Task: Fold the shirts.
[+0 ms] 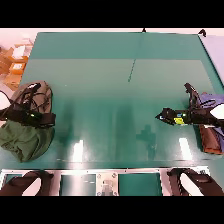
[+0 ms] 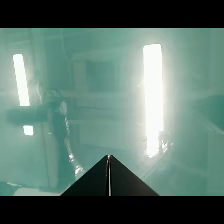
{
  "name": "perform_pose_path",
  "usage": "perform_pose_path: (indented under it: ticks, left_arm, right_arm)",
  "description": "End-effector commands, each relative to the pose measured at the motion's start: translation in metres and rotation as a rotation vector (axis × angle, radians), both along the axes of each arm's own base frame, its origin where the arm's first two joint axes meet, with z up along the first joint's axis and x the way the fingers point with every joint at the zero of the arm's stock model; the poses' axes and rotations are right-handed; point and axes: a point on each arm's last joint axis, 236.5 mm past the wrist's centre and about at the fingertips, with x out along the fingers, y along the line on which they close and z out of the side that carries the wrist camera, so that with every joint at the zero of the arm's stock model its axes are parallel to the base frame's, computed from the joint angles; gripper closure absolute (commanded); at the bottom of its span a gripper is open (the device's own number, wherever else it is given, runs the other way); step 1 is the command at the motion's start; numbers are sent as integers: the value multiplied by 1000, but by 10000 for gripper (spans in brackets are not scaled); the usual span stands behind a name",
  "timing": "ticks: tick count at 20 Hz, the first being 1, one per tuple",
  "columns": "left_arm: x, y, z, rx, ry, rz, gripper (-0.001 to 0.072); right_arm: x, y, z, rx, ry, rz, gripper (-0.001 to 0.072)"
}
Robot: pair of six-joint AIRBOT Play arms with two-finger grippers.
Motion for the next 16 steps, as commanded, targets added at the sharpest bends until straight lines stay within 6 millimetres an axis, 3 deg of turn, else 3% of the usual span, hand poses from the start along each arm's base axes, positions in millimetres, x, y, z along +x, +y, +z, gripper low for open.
perform_pose_path:
  ticks: [1, 13, 16]
  left_arm:
    - [0, 0, 0, 0, -1, 0, 677]
    - [1, 0, 0, 1, -4, 1, 677]
    - [23, 2, 4, 4, -97, 30, 677]
  right_arm:
    - [0, 0, 0, 0, 0, 1, 693]
    - [0, 0, 0, 0, 0, 0, 693]
    - [0, 0, 0, 1, 0, 0, 693]
